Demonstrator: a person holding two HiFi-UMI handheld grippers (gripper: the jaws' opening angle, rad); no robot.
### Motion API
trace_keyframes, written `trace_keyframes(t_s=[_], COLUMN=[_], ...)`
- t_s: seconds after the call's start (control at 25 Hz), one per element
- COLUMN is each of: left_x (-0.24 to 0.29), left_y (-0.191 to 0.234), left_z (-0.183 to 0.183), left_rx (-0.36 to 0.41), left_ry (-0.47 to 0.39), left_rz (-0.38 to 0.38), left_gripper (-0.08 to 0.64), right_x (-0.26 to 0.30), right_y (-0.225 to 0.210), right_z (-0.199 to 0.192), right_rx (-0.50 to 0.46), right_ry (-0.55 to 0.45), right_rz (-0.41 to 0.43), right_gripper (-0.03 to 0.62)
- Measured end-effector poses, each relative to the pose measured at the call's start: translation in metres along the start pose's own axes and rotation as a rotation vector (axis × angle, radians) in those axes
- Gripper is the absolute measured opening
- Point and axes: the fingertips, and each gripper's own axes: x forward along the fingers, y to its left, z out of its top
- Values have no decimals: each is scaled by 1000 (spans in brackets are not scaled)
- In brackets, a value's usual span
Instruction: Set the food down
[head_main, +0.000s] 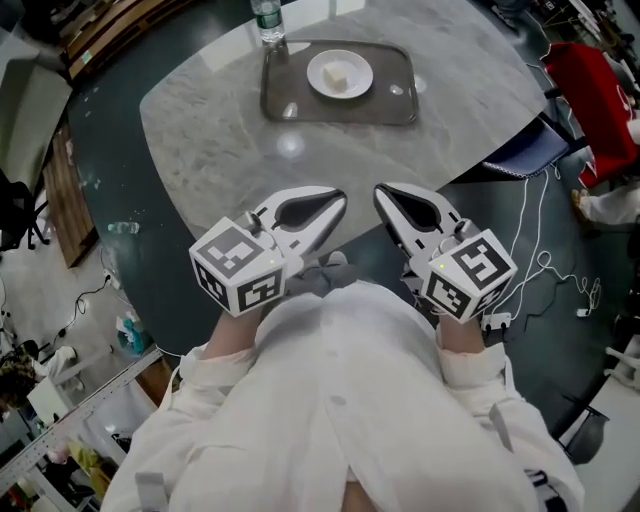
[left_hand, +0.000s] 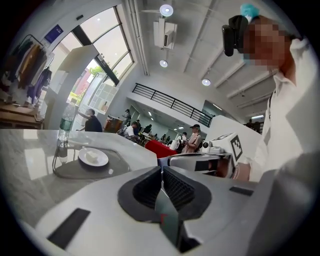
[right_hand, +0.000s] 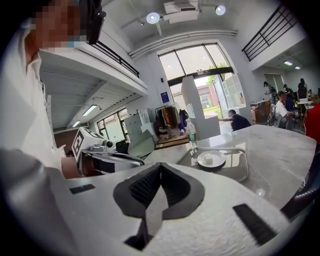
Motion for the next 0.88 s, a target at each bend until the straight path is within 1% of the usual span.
trace_keyframes(t_s=[0.2, 0.36, 0.64, 0.76, 0.88], left_x=[15, 20, 22, 22, 24], left_y=[-11, -9, -6, -5, -4], left_z=[-8, -15, -18, -18, -19], left_rx=[-20, -27, -30, -32, -41], left_ry=[29, 55, 72, 75, 69], left_rz=[-24, -22, -10, -1, 1], left_gripper=[26, 26, 26, 26, 26], right_x=[0, -1, -2, -3, -3], right_y=[3, 1, 5, 6, 3], right_z=[-9, -14, -17, -19, -22], right_rx=[-56, -88, -186, -205, -207], right_ry=[89, 146, 238, 263, 279], right_rz=[108, 151, 240, 265, 261], right_gripper=[3, 3, 4, 4, 3])
